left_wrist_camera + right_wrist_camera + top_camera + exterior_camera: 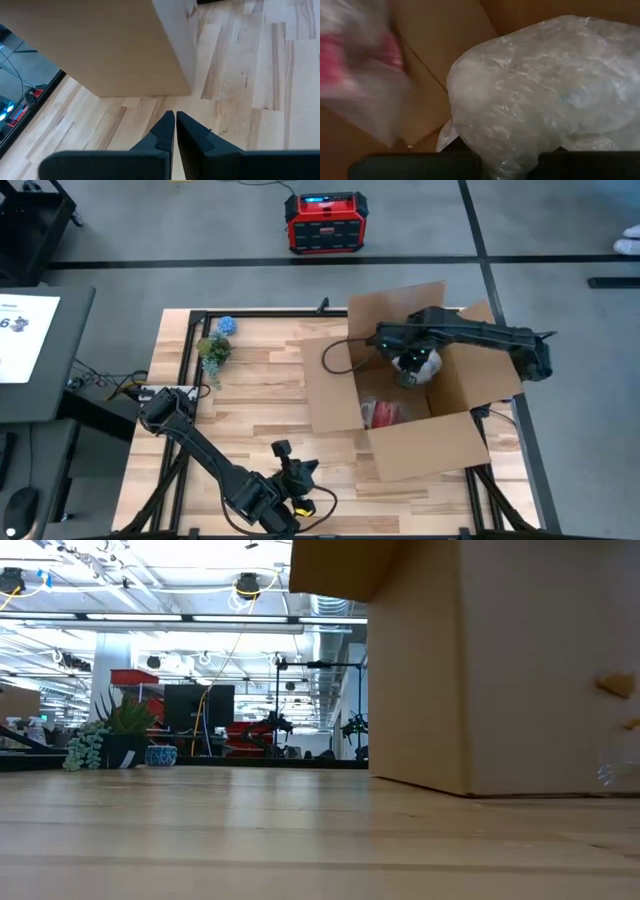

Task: Wrap mug
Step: Put the wrapped white patterned mug into the brown box

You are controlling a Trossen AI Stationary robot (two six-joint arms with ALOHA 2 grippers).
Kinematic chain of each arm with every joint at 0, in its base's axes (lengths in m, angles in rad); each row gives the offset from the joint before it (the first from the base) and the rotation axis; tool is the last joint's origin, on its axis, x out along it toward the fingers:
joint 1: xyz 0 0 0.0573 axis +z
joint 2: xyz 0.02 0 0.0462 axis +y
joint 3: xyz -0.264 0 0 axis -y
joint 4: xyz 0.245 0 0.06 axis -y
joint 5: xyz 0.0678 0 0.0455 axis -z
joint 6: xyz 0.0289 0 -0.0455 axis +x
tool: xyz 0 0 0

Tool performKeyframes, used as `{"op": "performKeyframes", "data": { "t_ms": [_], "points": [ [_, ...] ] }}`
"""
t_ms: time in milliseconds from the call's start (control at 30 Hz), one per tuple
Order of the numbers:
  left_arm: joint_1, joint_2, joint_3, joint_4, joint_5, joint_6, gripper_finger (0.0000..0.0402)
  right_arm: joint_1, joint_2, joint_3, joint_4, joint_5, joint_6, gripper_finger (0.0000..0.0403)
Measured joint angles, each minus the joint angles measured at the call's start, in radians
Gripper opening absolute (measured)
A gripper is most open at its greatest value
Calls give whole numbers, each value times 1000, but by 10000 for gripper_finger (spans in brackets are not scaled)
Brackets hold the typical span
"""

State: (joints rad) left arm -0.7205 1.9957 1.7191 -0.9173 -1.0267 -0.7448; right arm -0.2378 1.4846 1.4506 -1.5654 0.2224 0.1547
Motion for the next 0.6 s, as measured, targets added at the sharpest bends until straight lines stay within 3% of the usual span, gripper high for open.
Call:
{"op": "performKeyframes", "data": {
  "t_ms": [367, 600],
  "points": [
    [0, 0, 0, 22, 0, 13, 0, -45, -1, -250, 199, 3, -179, 33],
    [0, 1, 0, 34, 0, 29, 0, -51, -1, -266, 257, -96, -213, 98]
  ]
}}
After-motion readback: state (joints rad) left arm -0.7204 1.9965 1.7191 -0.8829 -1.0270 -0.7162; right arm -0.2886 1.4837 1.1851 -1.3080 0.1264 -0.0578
